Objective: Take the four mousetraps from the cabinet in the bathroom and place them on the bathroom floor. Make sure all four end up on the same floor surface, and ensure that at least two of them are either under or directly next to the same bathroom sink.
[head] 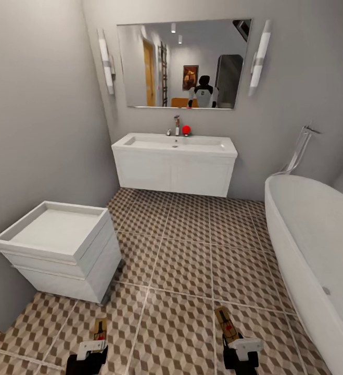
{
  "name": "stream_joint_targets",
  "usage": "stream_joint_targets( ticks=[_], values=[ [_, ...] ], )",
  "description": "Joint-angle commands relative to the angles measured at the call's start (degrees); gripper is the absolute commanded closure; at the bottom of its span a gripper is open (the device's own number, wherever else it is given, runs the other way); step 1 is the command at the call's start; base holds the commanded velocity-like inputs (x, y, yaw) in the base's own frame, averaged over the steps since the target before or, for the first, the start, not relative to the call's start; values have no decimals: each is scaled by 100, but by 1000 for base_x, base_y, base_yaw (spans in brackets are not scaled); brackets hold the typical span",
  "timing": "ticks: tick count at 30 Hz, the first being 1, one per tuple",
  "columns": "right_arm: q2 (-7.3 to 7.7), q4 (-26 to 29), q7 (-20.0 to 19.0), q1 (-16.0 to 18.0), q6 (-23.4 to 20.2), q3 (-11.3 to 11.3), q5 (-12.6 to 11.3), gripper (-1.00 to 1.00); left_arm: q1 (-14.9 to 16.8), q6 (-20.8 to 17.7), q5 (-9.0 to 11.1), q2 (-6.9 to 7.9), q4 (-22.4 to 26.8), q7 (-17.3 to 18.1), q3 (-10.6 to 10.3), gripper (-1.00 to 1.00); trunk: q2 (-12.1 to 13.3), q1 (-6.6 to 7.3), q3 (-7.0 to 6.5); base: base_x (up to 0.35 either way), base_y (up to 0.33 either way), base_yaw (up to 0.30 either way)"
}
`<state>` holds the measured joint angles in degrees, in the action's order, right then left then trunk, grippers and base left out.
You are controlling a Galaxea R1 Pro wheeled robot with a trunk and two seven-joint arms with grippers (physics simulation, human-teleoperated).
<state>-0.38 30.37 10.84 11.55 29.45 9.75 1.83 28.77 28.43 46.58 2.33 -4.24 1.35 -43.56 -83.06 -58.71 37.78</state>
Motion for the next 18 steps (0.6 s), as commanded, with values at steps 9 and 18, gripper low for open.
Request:
stream_joint_targets(
  ticks=[9, 18],
  values=[
    [3, -5, 52, 5, 8, 27, 19, 100, 1, 23, 32, 0, -15, 15, -43, 100, -2, -2, 5, 211, 0, -122],
    [0, -5, 52, 5, 8, 27, 19, 100, 2, 23, 30, -4, -15, 15, -47, 100, -2, -2, 5, 211, 0, -117]
  ],
)
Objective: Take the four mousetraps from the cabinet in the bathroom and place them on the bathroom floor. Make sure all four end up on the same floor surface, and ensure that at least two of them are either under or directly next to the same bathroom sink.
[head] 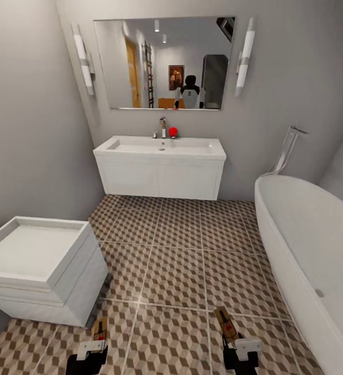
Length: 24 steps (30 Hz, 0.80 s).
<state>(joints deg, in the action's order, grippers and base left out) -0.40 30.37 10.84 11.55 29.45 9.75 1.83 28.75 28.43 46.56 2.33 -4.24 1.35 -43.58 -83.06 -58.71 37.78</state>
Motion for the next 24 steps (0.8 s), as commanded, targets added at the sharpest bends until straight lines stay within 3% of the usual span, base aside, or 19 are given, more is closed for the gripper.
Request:
stream_joint_targets(
  ticks=[1, 24],
  values=[
    [1, -5, 53, 5, 8, 27, 19, 100, 5, 23, 33, -4, -15, 15, -44, 100, -2, -2, 5, 211, 0, -52],
    [-4, -5, 50, 5, 8, 27, 19, 100, 2, 23, 35, -3, -15, 15, -41, 100, -2, -2, 5, 211, -57, -5]
  ],
)
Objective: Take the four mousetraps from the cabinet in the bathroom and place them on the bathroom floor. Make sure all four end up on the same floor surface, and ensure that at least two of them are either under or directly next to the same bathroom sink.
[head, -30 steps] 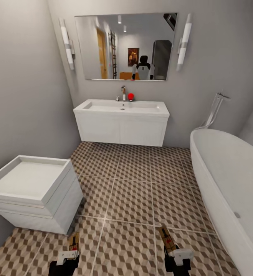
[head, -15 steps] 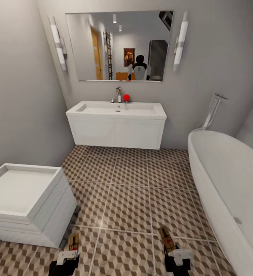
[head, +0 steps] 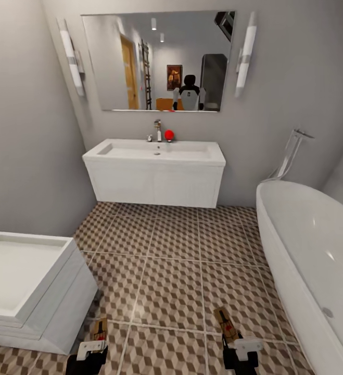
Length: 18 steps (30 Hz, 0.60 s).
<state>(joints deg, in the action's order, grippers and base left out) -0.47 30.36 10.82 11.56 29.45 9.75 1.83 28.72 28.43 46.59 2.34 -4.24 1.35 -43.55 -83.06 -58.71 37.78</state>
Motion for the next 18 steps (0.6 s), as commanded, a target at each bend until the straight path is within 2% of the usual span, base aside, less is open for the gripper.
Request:
stream_joint_targets(
  ticks=[1, 6, 18],
  values=[
    [3, -4, 52, 4, 8, 27, 19, 100, 6, 22, 31, -2, -16, 15, -43, 100, -2, -2, 5, 211, -4, -30],
    [3, -4, 52, 4, 8, 27, 19, 100, 8, 22, 28, -4, -16, 15, -46, 100, -2, -2, 3, 211, -1, -133],
    [5, -4, 51, 4, 1, 27, 19, 100, 5, 22, 29, -4, -16, 15, -45, 100, -2, -2, -43, 211, 0, -244]
  ],
)
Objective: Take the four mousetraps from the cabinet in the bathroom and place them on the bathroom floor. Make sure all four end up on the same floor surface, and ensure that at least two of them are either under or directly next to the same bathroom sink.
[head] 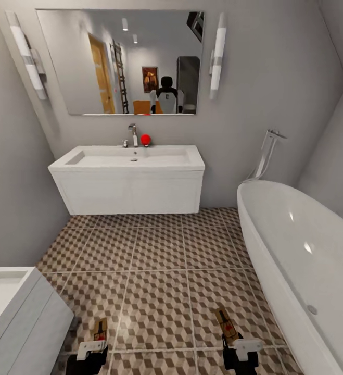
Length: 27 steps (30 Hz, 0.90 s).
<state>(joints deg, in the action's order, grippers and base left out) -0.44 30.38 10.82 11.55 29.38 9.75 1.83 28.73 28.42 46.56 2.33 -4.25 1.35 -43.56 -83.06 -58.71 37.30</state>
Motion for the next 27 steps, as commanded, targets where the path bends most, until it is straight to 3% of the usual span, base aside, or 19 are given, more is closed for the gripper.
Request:
stream_joint_targets(
  ticks=[1, 11, 20, 27],
  values=[
    [2, -6, 52, 6, 8, 27, 19, 100, 3, 23, 32, -1, -15, 15, -45, 100, -2, -2, 1, 209, 0, -196],
    [-7, -6, 58, 6, 8, 28, 19, 100, 2, 23, 31, -3, -15, 15, -43, 100, -2, -2, -6, 197, 0, -32],
    [-13, -97, 53, 6, 7, 33, 19, 100, 5, 23, 30, -2, -15, 15, -43, 100, -2, -2, -6, 180, 0, 158],
    [-15, -135, 52, 6, 11, 35, 18, 100, 7, 23, 31, 4, -15, 15, -43, 100, -2, -2, -6, 177, 0, 29]
  ],
)
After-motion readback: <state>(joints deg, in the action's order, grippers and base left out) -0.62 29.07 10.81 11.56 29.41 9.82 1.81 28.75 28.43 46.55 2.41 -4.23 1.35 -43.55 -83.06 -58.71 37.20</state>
